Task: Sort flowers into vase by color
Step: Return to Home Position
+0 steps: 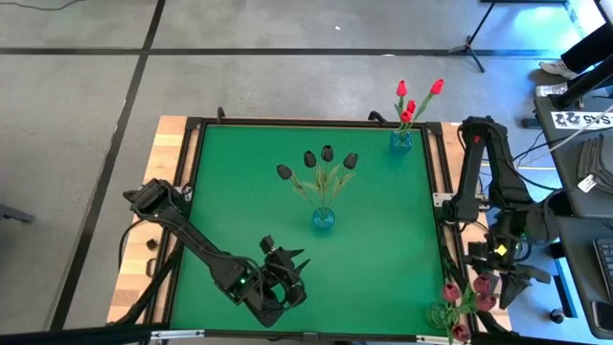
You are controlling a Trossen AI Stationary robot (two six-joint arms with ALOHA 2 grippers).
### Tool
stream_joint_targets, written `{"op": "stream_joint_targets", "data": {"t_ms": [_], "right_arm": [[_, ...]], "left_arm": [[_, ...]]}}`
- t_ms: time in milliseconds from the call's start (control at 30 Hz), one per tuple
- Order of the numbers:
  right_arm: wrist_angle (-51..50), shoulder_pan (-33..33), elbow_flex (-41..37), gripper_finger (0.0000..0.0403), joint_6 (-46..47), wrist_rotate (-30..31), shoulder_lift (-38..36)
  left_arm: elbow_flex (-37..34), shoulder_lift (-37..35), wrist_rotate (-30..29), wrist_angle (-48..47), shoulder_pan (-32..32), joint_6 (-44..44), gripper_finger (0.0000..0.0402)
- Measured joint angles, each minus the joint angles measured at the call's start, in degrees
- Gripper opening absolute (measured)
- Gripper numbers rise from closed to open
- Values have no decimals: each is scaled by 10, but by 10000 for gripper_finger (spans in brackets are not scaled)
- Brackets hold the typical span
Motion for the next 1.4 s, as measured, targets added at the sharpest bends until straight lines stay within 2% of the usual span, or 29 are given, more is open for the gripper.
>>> {"op": "stream_joint_targets", "data": {"t_ms": [300, 500, 667, 800, 967, 1133, 1400], "right_arm": [[-65, 0, 1, 204, -53, 0, -60], [-106, 0, 9, 204, -60, -8, -57], [-134, 0, 9, 204, -71, 13, -58], [-200, 0, 9, 204, -76, 30, -58], [-280, 0, 9, 204, -34, 30, -57], [-293, 0, 9, 204, -2, 12, -57], [-354, 0, 9, 204, 16, 61, -57]], "left_arm": [[0, 0, 0, 0, 0, 0, 133], [0, 0, 0, 0, 0, 0, 133], [0, 0, 0, 0, 0, 0, 133], [0, 0, 0, 0, 0, 0, 133], [0, 0, 0, 0, 0, 0, 133], [0, 0, 0, 0, 0, 0, 133], [0, 0, 0, 0, 0, 0, 133]]}}
